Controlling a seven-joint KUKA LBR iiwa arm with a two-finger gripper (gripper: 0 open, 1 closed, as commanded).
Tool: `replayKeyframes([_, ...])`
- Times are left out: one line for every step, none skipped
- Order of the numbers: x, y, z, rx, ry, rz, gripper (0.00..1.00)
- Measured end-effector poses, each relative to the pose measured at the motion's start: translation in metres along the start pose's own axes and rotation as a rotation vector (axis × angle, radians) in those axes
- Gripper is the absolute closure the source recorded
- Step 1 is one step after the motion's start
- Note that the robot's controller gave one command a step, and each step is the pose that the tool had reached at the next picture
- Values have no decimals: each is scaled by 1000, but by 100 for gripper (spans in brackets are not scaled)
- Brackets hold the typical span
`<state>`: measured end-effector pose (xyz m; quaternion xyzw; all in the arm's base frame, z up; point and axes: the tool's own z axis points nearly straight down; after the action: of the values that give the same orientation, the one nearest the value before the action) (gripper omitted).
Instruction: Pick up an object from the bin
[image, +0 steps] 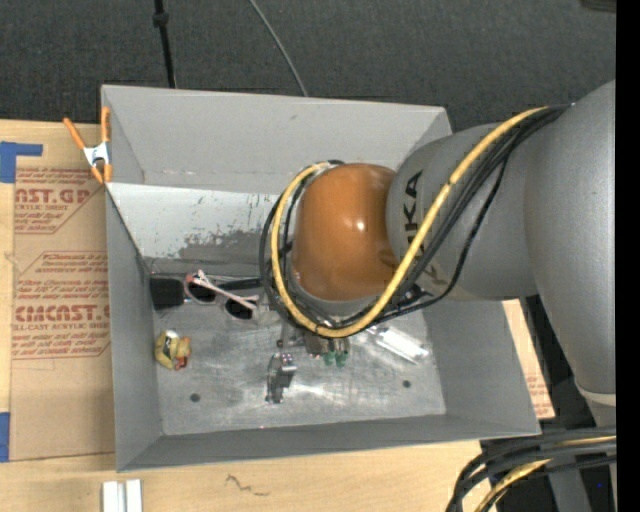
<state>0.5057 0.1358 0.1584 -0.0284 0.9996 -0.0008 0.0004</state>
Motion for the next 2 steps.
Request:
replayKeyframes([2, 20, -13, -4, 1, -71, 0])
replayKeyframes([-3, 16, 3, -3, -1, 141, 0])
